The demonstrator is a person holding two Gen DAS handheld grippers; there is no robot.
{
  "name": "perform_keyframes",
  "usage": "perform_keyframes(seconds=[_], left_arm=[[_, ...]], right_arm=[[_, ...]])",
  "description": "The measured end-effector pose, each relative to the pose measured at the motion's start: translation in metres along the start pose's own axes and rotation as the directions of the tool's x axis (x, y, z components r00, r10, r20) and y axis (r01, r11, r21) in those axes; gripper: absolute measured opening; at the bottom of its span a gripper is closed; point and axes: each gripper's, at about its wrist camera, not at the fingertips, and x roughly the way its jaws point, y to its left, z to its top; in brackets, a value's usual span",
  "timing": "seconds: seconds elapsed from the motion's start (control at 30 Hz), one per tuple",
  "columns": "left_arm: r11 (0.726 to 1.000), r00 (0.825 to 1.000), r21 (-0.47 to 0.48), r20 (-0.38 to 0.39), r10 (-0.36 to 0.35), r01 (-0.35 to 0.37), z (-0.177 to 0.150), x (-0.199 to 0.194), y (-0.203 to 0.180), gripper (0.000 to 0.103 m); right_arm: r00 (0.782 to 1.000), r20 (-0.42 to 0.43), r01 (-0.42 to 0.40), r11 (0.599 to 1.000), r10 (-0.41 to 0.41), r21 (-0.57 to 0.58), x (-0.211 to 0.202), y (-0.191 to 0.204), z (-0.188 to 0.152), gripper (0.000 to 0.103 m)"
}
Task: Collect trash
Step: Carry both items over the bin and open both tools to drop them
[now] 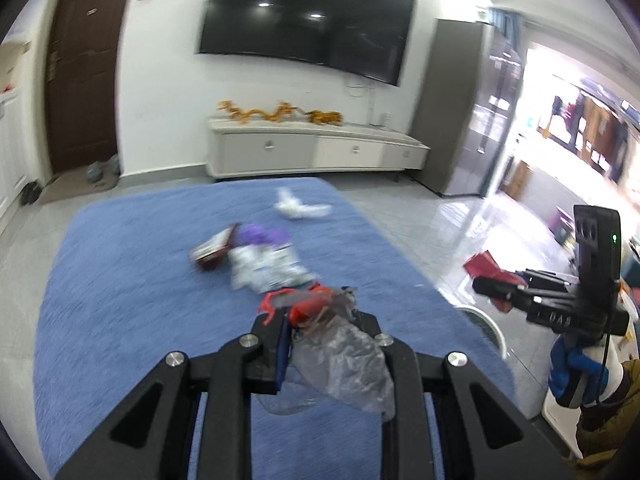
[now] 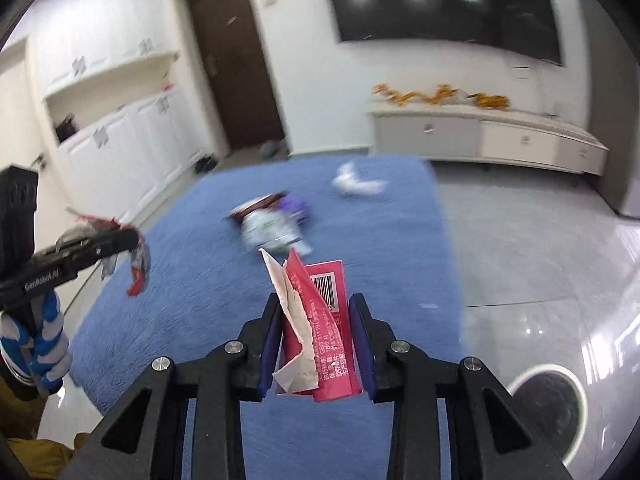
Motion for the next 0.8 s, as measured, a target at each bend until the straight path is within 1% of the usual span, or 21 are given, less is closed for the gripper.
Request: perform_keyframes(seconds=[0.1,0.17,0.2,0.23,0.33,0.37,0.43,0.47,0.53,0.57,0.63,0.67,0.7,0.73,0.77,0.8], left_arm=[[0.997,0.998,0.046,-0.020,-0.068,0.068,0.017,0.023,-0.040,0.021],[0.991,0.993,0.074,-0.042,-0.110,0.113,0.027,0.043,-0.070,0.021],[0.986,0.990,0.092,-0.057,-0.131,0.136,0.032,0.056,-0.089,0.021],[0.981,0.985,0.108,-0.075,-0.153,0.161,0.037,0.069,-0.108,0.021],[0.960,0.963,0.128,-0.136,-0.231,0.248,0.047,0.112,-0.162,0.021],[0.949,0.950,0.128,-0.163,-0.268,0.290,0.049,0.130,-0.184,0.021],[0.933,0.927,0.119,-0.207,-0.312,0.340,0.049,0.158,-0.215,0.022],[0.923,0.912,0.116,-0.239,-0.333,0.367,0.047,0.177,-0.234,0.023],[0.914,0.898,0.126,-0.278,-0.342,0.387,0.042,0.200,-0.262,0.023],[0.908,0.888,0.134,-0.306,-0.344,0.398,0.037,0.217,-0.280,0.023],[0.902,0.872,0.136,-0.349,-0.344,0.410,0.030,0.240,-0.302,0.023],[0.899,0.859,0.130,-0.378,-0.345,0.418,0.025,0.255,-0.314,0.026],[0.897,0.850,0.125,-0.398,-0.347,0.424,0.021,0.264,-0.323,0.027],[0.896,0.840,0.117,-0.417,-0.347,0.428,0.016,0.275,-0.330,0.031],[0.895,0.829,0.106,-0.436,-0.349,0.433,0.012,0.284,-0.337,0.040],[0.895,0.822,0.097,-0.449,-0.351,0.435,0.010,0.291,-0.343,0.054]], right_arm=[[0.994,0.037,0.100,0.992,-0.103,0.079,-0.031,-0.050,-0.009,0.031],[0.988,0.046,0.141,0.980,-0.149,0.138,-0.046,-0.078,-0.017,0.031],[0.983,0.045,0.166,0.969,-0.177,0.185,-0.055,-0.100,-0.024,0.031],[0.980,0.042,0.183,0.959,-0.197,0.216,-0.060,-0.113,-0.030,0.031],[0.970,0.024,0.220,0.920,-0.240,0.324,-0.073,-0.162,-0.053,0.031],[0.967,0.014,0.234,0.903,-0.256,0.360,-0.075,-0.178,-0.062,0.032],[0.962,-0.008,0.251,0.875,-0.273,0.415,-0.076,-0.203,-0.077,0.032],[0.961,-0.017,0.256,0.861,-0.276,0.439,-0.075,-0.214,-0.084,0.032],[0.956,-0.046,0.276,0.828,-0.291,0.489,-0.074,-0.240,-0.102,0.032],[0.955,-0.054,0.279,0.818,-0.292,0.502,-0.075,-0.248,-0.106,0.032],[0.953,-0.078,0.289,0.796,-0.294,0.532,-0.070,-0.264,-0.117,0.033],[0.951,-0.088,0.296,0.787,-0.297,0.541,-0.068,-0.270,-0.121,0.033],[0.950,-0.098,0.300,0.778,-0.297,0.551,-0.067,-0.276,-0.126,0.033],[0.948,-0.111,0.308,0.768,-0.299,0.562,-0.064,-0.283,-0.131,0.034],[0.944,-0.125,0.320,0.757,-0.305,0.569,-0.062,-0.288,-0.135,0.042],[0.941,-0.135,0.329,0.751,-0.310,0.572,-0.059,-0.292,-0.136,0.053]])
